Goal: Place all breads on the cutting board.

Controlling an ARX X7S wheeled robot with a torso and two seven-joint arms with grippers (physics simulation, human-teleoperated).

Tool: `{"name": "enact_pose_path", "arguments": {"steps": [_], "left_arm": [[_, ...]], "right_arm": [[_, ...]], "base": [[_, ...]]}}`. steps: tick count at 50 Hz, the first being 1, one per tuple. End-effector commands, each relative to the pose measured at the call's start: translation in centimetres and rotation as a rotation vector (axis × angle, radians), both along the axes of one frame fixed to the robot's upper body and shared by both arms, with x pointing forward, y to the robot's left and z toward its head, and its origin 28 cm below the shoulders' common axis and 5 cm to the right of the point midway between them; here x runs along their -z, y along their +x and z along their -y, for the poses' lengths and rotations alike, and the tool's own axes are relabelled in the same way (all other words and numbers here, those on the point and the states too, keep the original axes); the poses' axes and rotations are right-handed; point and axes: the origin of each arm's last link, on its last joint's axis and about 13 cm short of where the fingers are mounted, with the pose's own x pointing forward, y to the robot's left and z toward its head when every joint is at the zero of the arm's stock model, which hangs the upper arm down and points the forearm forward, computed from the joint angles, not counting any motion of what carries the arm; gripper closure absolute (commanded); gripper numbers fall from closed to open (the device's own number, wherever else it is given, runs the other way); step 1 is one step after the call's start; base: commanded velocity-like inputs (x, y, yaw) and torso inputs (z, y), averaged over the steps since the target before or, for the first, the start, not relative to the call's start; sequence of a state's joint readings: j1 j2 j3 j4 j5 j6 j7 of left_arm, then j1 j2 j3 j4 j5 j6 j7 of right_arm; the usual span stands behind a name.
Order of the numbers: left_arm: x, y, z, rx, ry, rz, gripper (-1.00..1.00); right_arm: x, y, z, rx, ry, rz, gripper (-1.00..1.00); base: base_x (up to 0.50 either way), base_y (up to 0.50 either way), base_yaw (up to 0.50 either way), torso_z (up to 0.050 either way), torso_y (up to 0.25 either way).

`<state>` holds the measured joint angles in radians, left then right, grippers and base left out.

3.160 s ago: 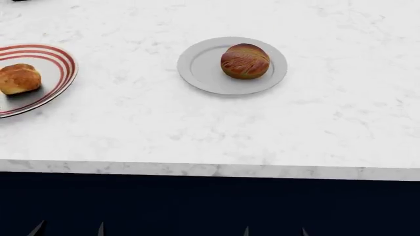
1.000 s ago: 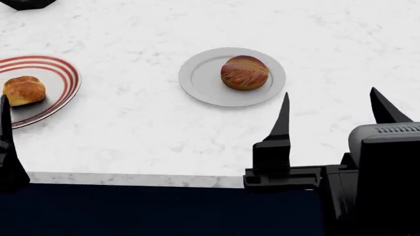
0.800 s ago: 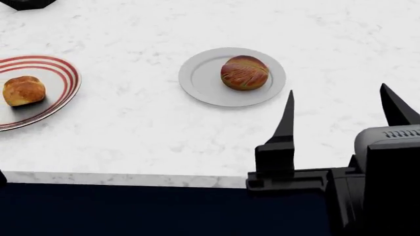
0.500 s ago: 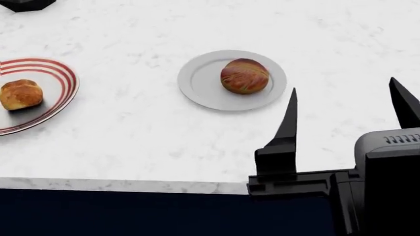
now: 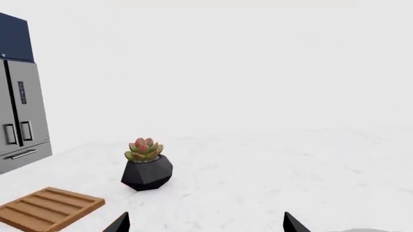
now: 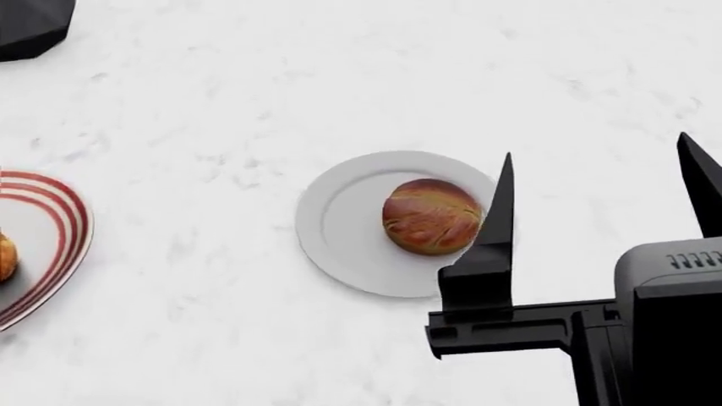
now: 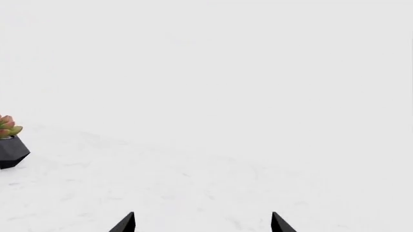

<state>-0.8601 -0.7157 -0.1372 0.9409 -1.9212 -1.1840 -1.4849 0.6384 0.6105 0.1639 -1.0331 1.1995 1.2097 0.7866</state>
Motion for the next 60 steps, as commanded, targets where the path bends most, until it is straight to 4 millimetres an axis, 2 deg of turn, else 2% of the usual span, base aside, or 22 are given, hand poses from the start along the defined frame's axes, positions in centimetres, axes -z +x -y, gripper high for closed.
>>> {"name": "enact_pose_path", "arguments": {"steps": [1,47,60], "left_arm": [[-0.11,-0.06,-0.17,-0.010,0.000,0.008,-1.00],[-0.38,0.13,0.03,0.001,-0.001,0.014,-1.00],[-0.65,0.26,-0.03,0.007,0.006,0.016,-1.00]], "right_arm": [[0.00,-0.13,-0.09,-0.003,-0.003,0.002,-1.00],[-0.03,-0.14,-0.11,-0.031,0.010,-0.001,-1.00],[0.02,0.15,0.00,-0.018,0.034,-0.018,-1.00]], "base": [[0.48,0.11,0.00,0.000,0.000],[0.41,0.10,0.00,0.000,0.001],[0.20,0.00,0.00,0.000,0.000]]}}
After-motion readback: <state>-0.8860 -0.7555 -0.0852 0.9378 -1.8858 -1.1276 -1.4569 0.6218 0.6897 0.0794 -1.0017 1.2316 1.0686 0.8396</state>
